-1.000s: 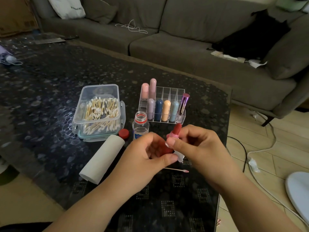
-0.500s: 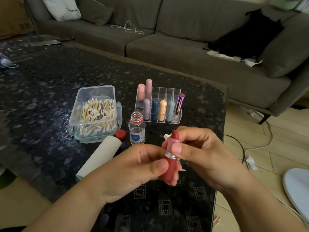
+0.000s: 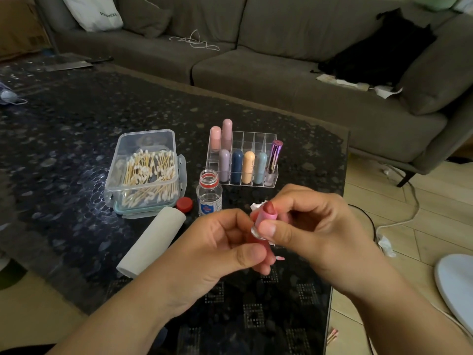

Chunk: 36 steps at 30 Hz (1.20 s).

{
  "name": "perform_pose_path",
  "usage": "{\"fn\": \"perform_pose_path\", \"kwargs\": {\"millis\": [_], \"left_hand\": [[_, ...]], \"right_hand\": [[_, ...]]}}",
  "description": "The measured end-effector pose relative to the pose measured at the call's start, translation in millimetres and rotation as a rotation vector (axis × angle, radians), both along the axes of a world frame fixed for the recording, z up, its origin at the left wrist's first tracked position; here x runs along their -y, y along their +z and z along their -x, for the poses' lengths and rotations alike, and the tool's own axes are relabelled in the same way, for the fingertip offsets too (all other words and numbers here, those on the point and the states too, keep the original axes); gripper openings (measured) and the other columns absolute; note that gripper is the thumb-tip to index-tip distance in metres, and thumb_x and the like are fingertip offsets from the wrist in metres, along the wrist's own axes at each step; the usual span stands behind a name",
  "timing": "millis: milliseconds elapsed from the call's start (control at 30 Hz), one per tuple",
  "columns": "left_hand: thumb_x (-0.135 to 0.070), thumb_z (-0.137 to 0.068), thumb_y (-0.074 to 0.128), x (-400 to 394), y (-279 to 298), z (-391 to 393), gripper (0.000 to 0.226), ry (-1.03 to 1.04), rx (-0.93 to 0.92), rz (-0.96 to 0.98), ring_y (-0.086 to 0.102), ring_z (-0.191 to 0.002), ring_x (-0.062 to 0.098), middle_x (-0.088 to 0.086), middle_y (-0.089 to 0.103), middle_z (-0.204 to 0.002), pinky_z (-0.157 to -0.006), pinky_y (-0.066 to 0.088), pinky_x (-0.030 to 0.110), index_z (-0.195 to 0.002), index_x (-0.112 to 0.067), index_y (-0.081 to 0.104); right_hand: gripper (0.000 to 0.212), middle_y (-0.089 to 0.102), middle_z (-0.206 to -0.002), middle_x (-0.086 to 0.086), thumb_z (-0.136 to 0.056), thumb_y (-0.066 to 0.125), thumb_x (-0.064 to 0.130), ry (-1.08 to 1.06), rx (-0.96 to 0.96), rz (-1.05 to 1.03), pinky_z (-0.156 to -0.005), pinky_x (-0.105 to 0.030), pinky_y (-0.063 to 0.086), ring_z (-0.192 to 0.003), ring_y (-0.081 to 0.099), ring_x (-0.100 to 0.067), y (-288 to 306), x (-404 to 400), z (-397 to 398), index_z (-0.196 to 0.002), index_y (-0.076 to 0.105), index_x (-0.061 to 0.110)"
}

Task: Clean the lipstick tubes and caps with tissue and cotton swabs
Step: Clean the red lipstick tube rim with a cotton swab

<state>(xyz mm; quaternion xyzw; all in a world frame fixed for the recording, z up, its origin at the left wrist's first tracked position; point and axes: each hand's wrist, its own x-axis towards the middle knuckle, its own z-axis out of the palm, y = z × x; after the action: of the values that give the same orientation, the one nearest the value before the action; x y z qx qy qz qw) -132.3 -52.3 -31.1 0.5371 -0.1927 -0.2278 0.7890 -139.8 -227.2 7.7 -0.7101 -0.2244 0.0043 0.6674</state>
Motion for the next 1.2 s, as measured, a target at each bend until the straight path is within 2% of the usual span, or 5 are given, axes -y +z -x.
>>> {"fn": "perform_pose_path", "kwargs": {"millis": [333, 533, 700, 1033, 1200], "left_hand": [[-0.03, -0.091, 0.056, -12.1, 5.0, 0.6, 0.029, -0.404, -0.064, 0.139, 0.065, -0.077, 0.015, 0.003, 0.069, -0.087, -0.077, 0.05, 0.026, -0.105, -0.006, 0.064], [-0.028, -0.078, 0.075, -21.9, 4.7, -2.3, 0.024, 0.102, -0.05, -0.08, 0.066, -0.076, 0.019, 0.009, 0.07, -0.081, -0.074, 0.054, 0.027, -0.093, -0.009, 0.072], [-0.02, -0.071, 0.066, -33.9, 2.7, -6.4, 0.014, 0.633, 0.083, -0.314, 0.065, -0.069, 0.009, 0.001, 0.072, -0.076, -0.063, 0.054, 0.018, -0.084, -0.016, 0.071], [-0.019, -0.073, 0.074, -44.8, 1.5, -8.1, 0.019, 0.807, 0.194, -0.53, 0.061, -0.07, 0.024, -0.005, 0.071, -0.076, -0.072, 0.053, 0.048, -0.082, -0.035, 0.071], [-0.018, -0.072, 0.074, -43.3, 4.6, -7.7, 0.011, 0.779, 0.172, -0.512, 0.057, -0.065, 0.013, -0.005, 0.07, -0.073, -0.073, 0.053, 0.046, -0.077, -0.028, 0.072]], "right_hand": [[0.02, 0.059, -0.075, -0.019, -0.078, 0.069, 0.018, 0.323, -0.18, -0.215, -0.055, -0.025, 0.052, -0.054, 0.063, -0.014, 0.0, -3.5, -4.1, -0.09, 0.071, 0.002], [0.026, 0.068, -0.084, -0.02, -0.075, 0.072, 0.023, 0.109, -0.219, -0.1, -0.072, -0.018, 0.052, -0.077, 0.064, -0.019, -3.4, -12.3, -12.5, -0.102, 0.074, 0.022], [0.028, 0.065, -0.085, 0.007, -0.084, 0.068, 0.029, -0.294, -0.096, 0.567, -0.071, -0.003, 0.04, -0.076, 0.055, 0.007, -23.5, -13.4, -28.7, -0.112, 0.066, 0.031], [0.031, 0.056, -0.119, 0.003, -0.087, 0.064, 0.018, -0.036, 0.301, 1.058, -0.096, -0.029, 0.039, -0.108, 0.049, -0.019, -65.6, -48.5, -43.1, -0.117, 0.066, 0.025], [0.027, 0.058, -0.109, 0.008, -0.088, 0.063, 0.025, -0.089, 0.247, 1.009, -0.088, -0.014, 0.035, -0.103, 0.05, -0.009, -62.6, -49.1, -45.4, -0.115, 0.064, 0.026]]}}
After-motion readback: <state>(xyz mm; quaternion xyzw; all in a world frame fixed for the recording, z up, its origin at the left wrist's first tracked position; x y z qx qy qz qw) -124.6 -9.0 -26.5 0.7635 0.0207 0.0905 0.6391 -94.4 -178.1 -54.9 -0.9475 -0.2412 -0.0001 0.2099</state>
